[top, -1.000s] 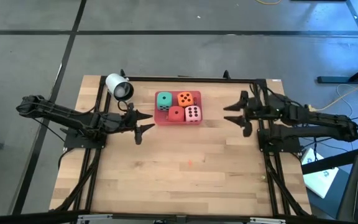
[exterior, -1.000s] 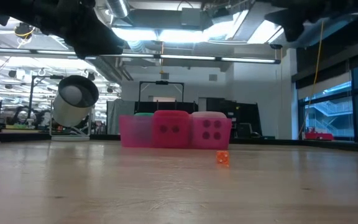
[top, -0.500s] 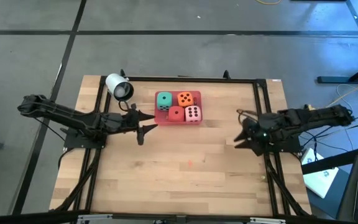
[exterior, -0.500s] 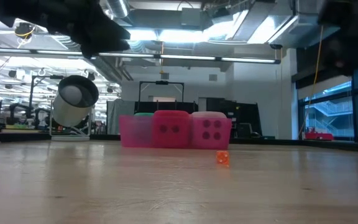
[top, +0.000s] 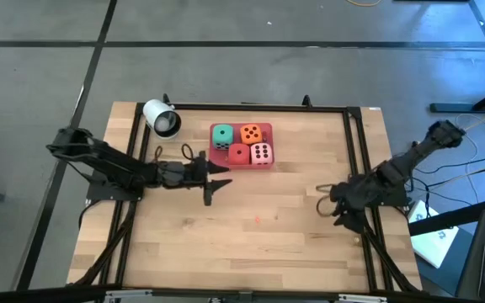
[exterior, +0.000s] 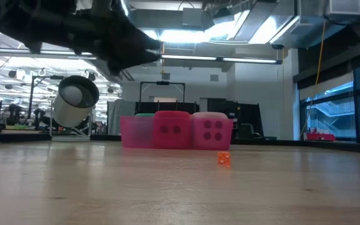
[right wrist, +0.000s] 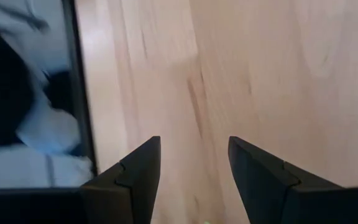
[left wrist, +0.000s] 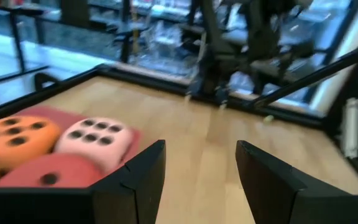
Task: Pick & Place Dice
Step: Put the small transparent dice into the pink bin
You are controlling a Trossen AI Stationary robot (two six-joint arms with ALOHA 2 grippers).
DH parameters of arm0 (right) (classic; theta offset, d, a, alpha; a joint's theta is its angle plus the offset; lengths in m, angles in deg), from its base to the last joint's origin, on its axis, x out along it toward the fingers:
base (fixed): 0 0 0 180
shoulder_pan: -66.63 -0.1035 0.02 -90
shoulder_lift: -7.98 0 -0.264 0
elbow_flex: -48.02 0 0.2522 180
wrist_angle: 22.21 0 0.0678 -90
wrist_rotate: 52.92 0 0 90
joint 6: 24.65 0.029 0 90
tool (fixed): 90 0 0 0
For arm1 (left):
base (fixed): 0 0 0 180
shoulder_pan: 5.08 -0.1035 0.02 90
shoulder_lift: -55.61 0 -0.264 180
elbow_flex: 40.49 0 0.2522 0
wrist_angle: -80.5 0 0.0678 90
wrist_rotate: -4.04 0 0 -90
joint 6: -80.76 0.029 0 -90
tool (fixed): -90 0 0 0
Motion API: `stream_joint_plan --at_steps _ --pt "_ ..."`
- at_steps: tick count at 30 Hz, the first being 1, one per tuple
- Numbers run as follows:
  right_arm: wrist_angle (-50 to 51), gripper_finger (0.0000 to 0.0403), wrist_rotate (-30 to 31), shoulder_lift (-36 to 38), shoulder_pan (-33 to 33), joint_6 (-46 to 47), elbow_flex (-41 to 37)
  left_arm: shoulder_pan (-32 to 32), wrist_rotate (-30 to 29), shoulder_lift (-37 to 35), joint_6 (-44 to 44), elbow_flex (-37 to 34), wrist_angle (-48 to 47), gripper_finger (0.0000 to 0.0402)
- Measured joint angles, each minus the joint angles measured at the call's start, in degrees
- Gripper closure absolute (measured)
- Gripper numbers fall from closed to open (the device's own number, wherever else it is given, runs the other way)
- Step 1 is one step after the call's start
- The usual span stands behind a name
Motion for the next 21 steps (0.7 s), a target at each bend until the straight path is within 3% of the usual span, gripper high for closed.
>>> stream_joint_plan --at_steps 3,7,10,15,21 --pt "2.13 0.0213 -0.04 -4.23 -4.18 -1.09 0.36 0.02 2.11 3.68 0.00 0.98 5.50 0.0212" --pt "12.57 0.0213 0.27 -9.63 -9.74 -1.72 4.69 0.45 2.22 6.59 0.00 4.09 7.16 0.0212" --pt "18.57 0.0213 3.69 -12.93 -14.38 -1.08 9.61 0.48 2.20 8.59 0.20 6.77 7.15 0.0212" --pt "19.65 0.0213 8.51 -17.28 -21.68 2.26 14.84 0.52 2.15 12.24 1.07 11.20 7.18 0.0212" --pt "18.51 0.0213 4.01 -24.15 -28.58 4.57 14.16 0.99 2.80 17.08 1.07 15.84 7.15 0.0212"
